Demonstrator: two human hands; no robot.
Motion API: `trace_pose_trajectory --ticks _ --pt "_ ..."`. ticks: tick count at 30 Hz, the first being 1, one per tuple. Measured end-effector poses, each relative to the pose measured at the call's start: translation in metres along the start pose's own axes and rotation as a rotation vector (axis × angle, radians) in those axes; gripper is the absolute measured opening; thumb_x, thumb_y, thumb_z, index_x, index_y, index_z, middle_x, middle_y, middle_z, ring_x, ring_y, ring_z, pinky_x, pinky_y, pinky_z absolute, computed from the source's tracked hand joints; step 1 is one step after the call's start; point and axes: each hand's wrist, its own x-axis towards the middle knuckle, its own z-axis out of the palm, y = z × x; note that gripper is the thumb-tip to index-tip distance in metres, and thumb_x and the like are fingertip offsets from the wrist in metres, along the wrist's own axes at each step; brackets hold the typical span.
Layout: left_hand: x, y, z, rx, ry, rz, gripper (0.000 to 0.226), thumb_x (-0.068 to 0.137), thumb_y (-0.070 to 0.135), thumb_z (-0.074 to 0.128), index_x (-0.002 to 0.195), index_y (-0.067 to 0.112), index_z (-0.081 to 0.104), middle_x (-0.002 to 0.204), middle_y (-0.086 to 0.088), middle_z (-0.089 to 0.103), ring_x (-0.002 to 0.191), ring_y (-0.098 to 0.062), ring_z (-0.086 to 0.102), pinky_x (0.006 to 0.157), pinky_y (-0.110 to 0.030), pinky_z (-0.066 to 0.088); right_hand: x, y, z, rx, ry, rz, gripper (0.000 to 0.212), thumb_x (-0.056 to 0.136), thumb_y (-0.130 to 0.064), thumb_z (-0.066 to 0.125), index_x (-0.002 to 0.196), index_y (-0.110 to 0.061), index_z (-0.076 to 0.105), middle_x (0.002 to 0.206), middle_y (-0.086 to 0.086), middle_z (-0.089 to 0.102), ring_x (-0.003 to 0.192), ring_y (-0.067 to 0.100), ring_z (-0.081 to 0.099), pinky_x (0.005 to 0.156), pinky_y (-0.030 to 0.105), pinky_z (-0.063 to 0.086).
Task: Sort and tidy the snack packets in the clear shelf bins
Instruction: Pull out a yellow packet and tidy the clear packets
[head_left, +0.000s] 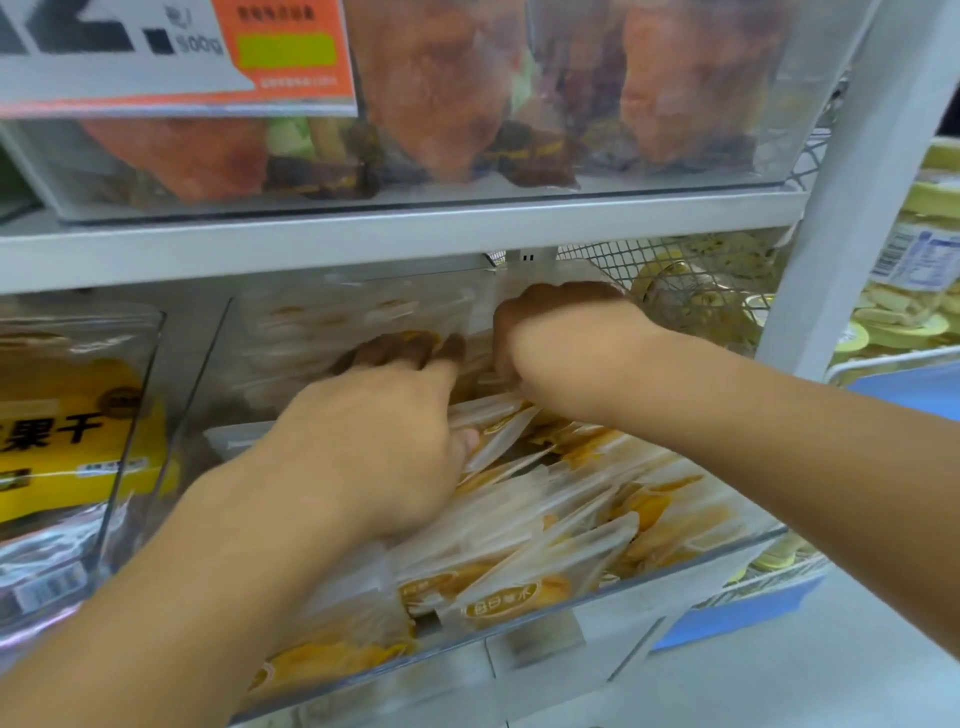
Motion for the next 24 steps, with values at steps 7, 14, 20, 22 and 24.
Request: trace_pose_trajectory --ticks 7,14,20,22,24 --pt "0.002 -0.002 0.001 -0.026 -0.076 0.009 0.072 0.100 0.064 0.021 0.157 0.037 -0.014 0.167 0.011 -0.011 0.155 -0.019 -0.009 0.126 -0.041 0.008 0.003 0.027 -0.006 0.040 -0.027 0.050 0.011 0.095 -0.024 0.056 0.104 -0.021 0.062 0.106 0.003 0.062 0.087 0.027 0.056 0.083 0.032 0.051" --pt "0.000 0.003 -0.005 -0.112 -0.032 0.002 0.103 0.069 0.095 0.026 0.155 0.039 0.020 0.156 0.009 0.040 0.138 -0.019 0.042 0.107 -0.039 0.042 -0.004 0.064 -0.009 0.504 -0.108 0.131 0.022 0.097 -0.034 0.062 0.108 -0.023 0.077 0.111 -0.006 0.073 0.101 0.016 0.065 0.082 0.017 0.048" --pt "0.005 0.000 -0.003 -0.155 0.001 0.049 0.088 0.077 0.083 0.045 0.152 0.041 0.027 0.153 0.012 0.043 0.134 -0.017 0.046 0.108 -0.041 0.045 0.004 0.065 -0.004 0.166 -0.256 0.128 0.033 0.097 -0.045 0.055 0.104 -0.017 0.073 0.104 0.004 0.072 0.093 0.023 0.066 0.088 0.039 0.057" --pt "0.004 -0.003 -0.002 -0.201 -0.017 0.064 0.083 0.082 0.079 0.045 0.153 0.040 0.027 0.153 0.012 0.043 0.136 -0.015 0.045 0.109 -0.040 0.044 0.005 0.064 -0.009 0.098 -0.236 0.114 0.035 0.097 -0.046 0.054 0.112 -0.020 0.071 0.110 0.002 0.069 0.102 0.023 0.063 0.096 0.037 0.051" --pt "0.004 -0.007 -0.001 -0.215 0.012 0.082 0.075 0.086 0.075 0.042 0.153 0.042 0.027 0.152 0.014 0.045 0.135 -0.014 0.046 0.108 -0.040 0.045 0.003 0.070 -0.010 0.197 -0.248 0.096 0.028 0.095 -0.045 0.058 0.109 -0.025 0.072 0.104 -0.003 0.071 0.100 0.019 0.064 0.093 0.034 0.051"
